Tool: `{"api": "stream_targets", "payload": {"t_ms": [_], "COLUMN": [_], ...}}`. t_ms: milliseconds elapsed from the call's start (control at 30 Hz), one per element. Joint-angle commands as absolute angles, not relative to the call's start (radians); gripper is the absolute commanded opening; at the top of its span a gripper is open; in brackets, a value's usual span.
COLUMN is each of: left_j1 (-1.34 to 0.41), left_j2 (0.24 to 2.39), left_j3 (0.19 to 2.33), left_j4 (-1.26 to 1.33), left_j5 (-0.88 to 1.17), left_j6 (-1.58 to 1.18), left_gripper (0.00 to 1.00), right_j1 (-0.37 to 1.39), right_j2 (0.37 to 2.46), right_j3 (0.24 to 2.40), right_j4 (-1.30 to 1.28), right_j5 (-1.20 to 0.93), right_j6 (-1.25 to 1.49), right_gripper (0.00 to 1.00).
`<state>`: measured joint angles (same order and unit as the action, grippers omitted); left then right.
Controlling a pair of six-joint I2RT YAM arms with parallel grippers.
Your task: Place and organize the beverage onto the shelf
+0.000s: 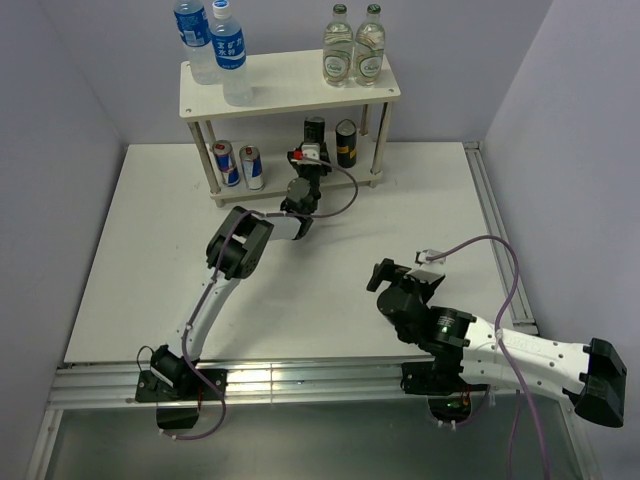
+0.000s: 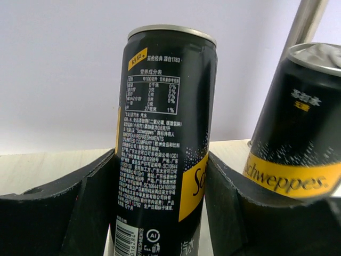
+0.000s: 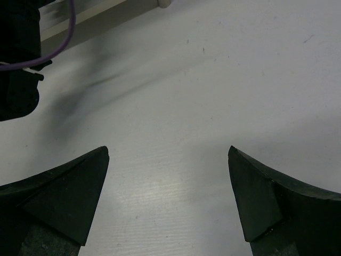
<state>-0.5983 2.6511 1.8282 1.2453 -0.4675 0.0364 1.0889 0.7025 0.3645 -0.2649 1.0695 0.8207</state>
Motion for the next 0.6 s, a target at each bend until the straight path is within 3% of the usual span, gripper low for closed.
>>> {"api": "stream_targets", "payload": {"t_ms": [0, 233, 567], "left_j1": [-0.615, -0.632, -0.641], "left_j2": [2.600, 2.539, 2.536], "left_j3": [1.737, 1.548, 1.509], "left_j4": [1.778, 1.801, 1.756], "left_j5": [-0.442, -0.419, -0.486], "left_j6": [0.049, 0.012, -0.074], "left_gripper": [0.00, 0.00, 0.00], "right_j1": [1.094, 1.092, 1.092], "right_j2": [0.704, 0.680, 0.675], "right_j3": [0.408, 0.399, 0.397], "right_j4": [-0.236, -0.236, -0.241], "right_j5": [1.098, 1.100, 1.100], "right_j6": [0.824, 0.827, 0.827], "right_gripper": [1.00, 1.00, 1.00]}}
